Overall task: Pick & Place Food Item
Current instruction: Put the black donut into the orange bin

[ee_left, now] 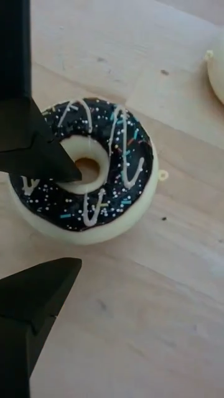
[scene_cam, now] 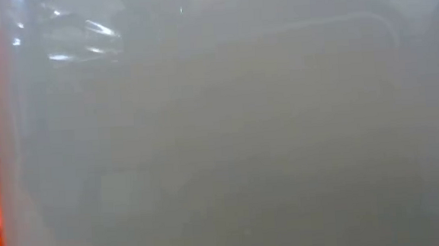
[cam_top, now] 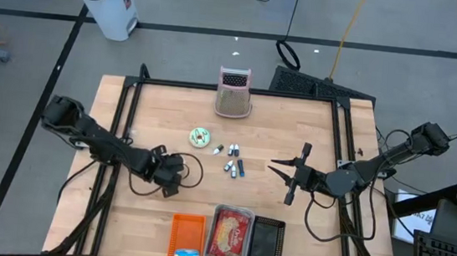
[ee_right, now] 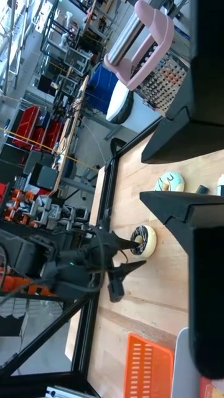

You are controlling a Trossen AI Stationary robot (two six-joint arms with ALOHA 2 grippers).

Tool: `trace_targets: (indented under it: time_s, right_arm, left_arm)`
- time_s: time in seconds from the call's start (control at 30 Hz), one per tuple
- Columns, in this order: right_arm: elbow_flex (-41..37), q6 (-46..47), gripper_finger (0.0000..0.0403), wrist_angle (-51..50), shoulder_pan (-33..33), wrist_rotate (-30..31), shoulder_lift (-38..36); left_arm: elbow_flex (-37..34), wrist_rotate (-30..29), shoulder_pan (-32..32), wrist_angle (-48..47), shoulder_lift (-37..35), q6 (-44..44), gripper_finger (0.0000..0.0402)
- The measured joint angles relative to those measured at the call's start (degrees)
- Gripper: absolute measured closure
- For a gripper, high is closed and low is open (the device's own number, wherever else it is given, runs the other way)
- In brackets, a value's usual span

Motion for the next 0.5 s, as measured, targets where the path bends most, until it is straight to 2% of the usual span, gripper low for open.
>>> trace_targets:
  time_s: [0.17,0.3,0.4,0.5]
  right_arm:
    - [0.0,0.0,0.0332,0.01,0.0,0.0,0.0]
    - [0.0,0.02,0.0332,0.0,0.0,0.0,0.0]
    - [0.0,-0.02,0.0332,0.0,0.0,0.0,0.0]
    - [0.0,-0.01,0.0332,-0.01,0.0,0.0,0.0]
  left_arm:
    - [0.26,-2.41,-0.74,0.25,4.4,-1.3,0.0188]
    - [0.53,-2.24,-0.74,0.07,5.2,-4.07,0.0191]
    - [1.33,-1.48,-0.67,-1.22,4.55,-4.59,0.0216]
    - [2.83,-0.86,-0.46,-3.5,3.88,-4.73,0.0265]
